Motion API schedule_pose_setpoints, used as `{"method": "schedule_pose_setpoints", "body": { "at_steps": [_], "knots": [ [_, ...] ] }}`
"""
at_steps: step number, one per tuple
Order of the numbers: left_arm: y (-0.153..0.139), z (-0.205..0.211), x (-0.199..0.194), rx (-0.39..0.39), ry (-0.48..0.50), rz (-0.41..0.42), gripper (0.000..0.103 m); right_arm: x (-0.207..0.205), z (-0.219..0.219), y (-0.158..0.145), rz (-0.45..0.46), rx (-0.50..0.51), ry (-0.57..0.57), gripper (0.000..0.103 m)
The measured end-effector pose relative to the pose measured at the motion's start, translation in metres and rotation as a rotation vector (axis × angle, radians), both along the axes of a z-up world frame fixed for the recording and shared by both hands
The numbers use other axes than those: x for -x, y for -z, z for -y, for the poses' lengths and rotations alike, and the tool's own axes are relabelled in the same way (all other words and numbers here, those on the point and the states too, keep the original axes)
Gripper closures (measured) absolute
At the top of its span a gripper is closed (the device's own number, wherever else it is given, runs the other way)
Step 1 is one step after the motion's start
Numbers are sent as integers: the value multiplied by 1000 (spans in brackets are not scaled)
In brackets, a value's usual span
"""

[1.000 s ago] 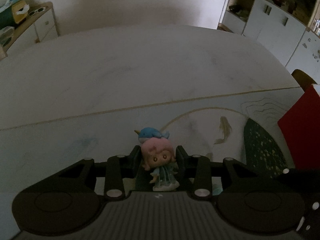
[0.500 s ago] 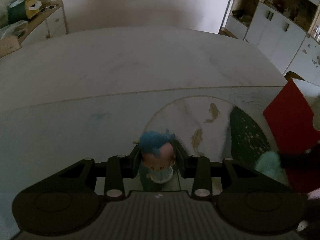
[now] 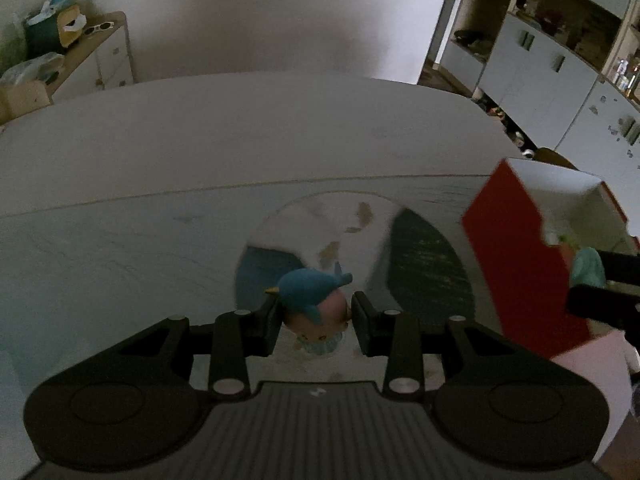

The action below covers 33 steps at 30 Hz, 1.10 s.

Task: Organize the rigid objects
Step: 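Carry the doll figurine and teal ball over the cardboard box with both tools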

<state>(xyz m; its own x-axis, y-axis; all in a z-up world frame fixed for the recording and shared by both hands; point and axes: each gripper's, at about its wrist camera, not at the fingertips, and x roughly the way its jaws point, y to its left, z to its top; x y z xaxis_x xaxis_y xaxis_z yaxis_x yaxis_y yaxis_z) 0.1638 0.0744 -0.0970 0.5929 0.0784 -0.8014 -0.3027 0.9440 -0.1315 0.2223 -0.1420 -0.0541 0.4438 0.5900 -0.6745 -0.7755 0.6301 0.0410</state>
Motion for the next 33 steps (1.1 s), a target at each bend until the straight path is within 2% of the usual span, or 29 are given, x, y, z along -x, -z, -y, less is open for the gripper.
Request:
{"method": "schedule_pose_setpoints", "body": {
  "at_steps": [11, 28, 33],
  "knots": [
    [-30, 71, -12, 6, 77, 36, 66, -26, 77, 1, 14, 1, 66, 65],
    [-40, 184, -87, -21, 214, 37, 67, -94, 163, 22, 2, 18, 144, 65],
    [-40, 212, -107, -31, 278, 29, 75, -115, 173, 25, 13, 27, 147, 65]
  ]
}}
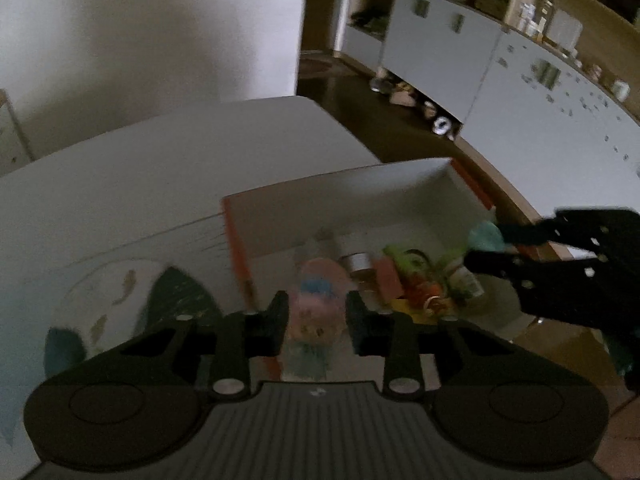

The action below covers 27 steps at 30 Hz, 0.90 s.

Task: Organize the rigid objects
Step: 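Carry the doll figurine and teal ball over the cardboard box with both tools, then open both tools to drop the doll and teal ball into the box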

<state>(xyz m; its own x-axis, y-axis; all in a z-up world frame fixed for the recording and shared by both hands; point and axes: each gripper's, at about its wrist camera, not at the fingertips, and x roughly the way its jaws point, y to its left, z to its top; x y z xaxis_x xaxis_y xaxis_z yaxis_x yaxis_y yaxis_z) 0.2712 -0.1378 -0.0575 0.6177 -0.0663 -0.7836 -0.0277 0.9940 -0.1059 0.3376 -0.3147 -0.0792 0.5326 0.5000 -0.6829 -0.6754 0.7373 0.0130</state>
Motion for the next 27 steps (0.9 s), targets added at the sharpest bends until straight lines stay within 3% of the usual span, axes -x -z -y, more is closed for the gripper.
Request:
{"method": "schedule_pose_setpoints", "body": {
  "at_steps": [5, 13, 18, 27],
  "knots": [
    [14, 22, -21, -22, 49, -45, 77, -17, -2, 6, 23, 21, -12, 65],
    [51, 34, -44, -31, 50, -164, 77, -50, -24, 39, -40, 143, -66, 65],
    [60, 38, -50, -34, 53, -187, 77, -52, -33, 53, -77, 208, -110, 65],
    [73, 44, -61, -33, 53, -221, 77, -58, -32, 62, -133, 236, -115, 64]
  ]
}}
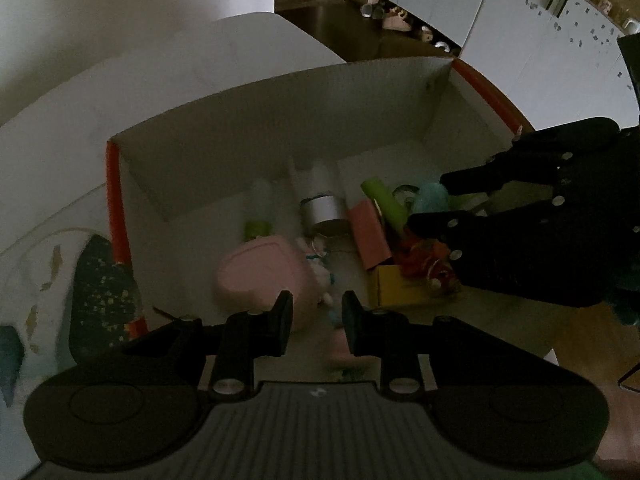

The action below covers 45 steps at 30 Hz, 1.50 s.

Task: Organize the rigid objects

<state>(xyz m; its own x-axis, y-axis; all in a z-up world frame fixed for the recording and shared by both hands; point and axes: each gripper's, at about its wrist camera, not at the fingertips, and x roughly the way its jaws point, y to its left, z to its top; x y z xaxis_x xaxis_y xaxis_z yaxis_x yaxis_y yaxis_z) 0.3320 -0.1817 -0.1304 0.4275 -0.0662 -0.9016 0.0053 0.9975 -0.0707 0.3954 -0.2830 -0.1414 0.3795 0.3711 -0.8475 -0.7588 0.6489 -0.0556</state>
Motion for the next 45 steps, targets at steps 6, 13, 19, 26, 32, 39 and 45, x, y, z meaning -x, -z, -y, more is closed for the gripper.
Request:
{"method": "schedule_pose_setpoints", "body": {
  "at_steps": [6, 13, 19, 26, 32, 39, 45],
  "knots": [
    [2, 2, -1, -1, -6, 5, 77, 0, 6, -3, -16, -17, 7, 61],
    [-4, -1, 6, 12, -32, 30, 77, 9, 15, -15, -39, -62, 17, 53],
    [-14, -5, 18, 10, -52, 64, 76, 21, 26, -27, -43, -116, 44, 47],
    [-31, -9, 39, 6, -51, 126, 76, 37, 36, -43, -31, -183, 97, 43],
    [-47, -14, 59, 11, -35, 186, 76, 60, 39, -57, -8, -241, 134, 39],
    [-62, -27, 84, 8, -14, 241, 76, 93, 36, -73, 41, -294, 177, 30],
    [-66, -41, 101, 19, 10, 265, 71, 120, 38, -82, 59, -355, 250, 21]
  ]
}}
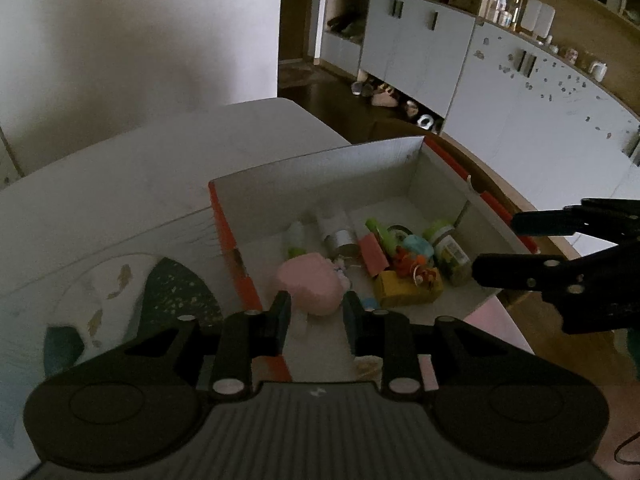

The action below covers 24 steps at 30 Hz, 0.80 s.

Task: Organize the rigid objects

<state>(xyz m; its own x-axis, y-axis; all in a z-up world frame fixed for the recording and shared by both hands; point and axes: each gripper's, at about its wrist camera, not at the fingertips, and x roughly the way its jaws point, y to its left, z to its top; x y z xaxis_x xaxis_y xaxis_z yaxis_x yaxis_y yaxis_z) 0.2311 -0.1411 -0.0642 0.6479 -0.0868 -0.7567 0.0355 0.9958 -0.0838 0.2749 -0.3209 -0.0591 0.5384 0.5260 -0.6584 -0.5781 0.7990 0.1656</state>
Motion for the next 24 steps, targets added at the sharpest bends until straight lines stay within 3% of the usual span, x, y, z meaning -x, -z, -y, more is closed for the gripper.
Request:
{"method": "schedule_pose_setpoints", "body": {
  "at_steps": [2, 4, 9, 12, 20, 24],
  "knots": [
    [-1, -5, 6, 7, 8, 14, 46, 10, 0, -3, 12, -15, 17, 19],
    [-4, -10, 12, 19, 12, 36, 34, 21, -1, -6, 25, -26, 35, 17],
    [-7, -18, 24, 36, 41, 53, 34, 43, -5, -13, 53, -53, 73, 9],
    [-10, -22, 31, 55, 59, 67, 26, 57, -6, -17, 74, -69, 97, 3],
    [-17, -27, 49, 88, 101, 103, 18, 89, -11, -23, 125, -85, 172, 0],
    [-20, -29, 57, 89, 108, 128, 2, 102, -14, -25, 145, -83, 195, 0]
  ]
}}
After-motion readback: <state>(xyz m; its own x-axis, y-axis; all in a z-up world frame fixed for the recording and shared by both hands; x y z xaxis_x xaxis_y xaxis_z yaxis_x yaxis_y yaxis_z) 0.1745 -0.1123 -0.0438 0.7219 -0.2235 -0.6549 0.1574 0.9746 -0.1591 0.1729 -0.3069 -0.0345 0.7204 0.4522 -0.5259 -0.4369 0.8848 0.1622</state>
